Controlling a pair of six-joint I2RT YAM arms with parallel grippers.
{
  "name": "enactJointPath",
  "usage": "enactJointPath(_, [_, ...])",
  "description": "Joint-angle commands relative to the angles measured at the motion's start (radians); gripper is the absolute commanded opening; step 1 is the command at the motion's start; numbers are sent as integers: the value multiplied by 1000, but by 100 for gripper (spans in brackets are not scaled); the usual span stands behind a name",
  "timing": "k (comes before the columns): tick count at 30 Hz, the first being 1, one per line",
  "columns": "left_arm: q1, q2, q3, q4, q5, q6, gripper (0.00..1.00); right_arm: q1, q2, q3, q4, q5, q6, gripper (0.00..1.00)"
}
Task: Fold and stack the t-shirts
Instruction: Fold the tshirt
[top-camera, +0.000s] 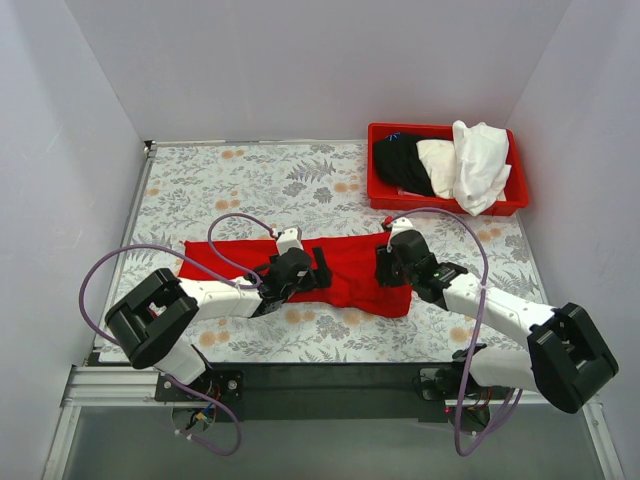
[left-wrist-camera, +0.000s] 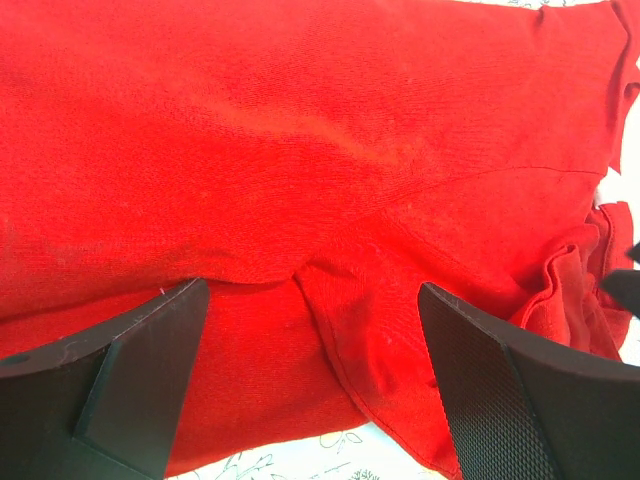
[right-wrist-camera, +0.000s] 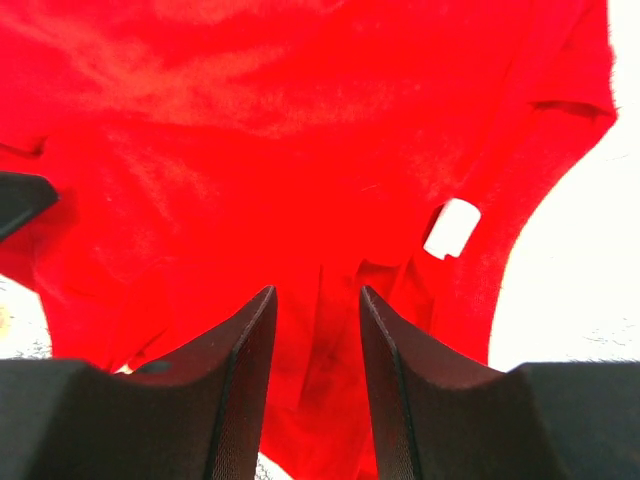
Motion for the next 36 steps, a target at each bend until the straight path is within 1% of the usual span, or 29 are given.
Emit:
enactJointPath(1, [-12, 27, -35, -203, 21, -18, 80, 4, -54, 45, -48, 30, -6, 35])
enactJointPath(6, [-12, 28, -36, -206, 21, -18, 80, 4, -62, 71, -41, -13, -26, 37])
enactJointPath(11, [-11, 45, -16, -229, 15, -9, 80, 4, 13, 82, 42, -77, -69, 38])
enactJointPath(16, [-12, 21, -39, -242, 2, -41, 80, 4, 105, 103, 117, -151, -83, 38])
enactJointPath(23, [-15, 14, -41, -245, 5, -47, 80, 2, 149, 99, 137, -160, -86, 38])
enactJointPath(36, [-17, 70, -16, -240, 5, -35, 80, -50, 113, 62, 136, -157, -97, 39])
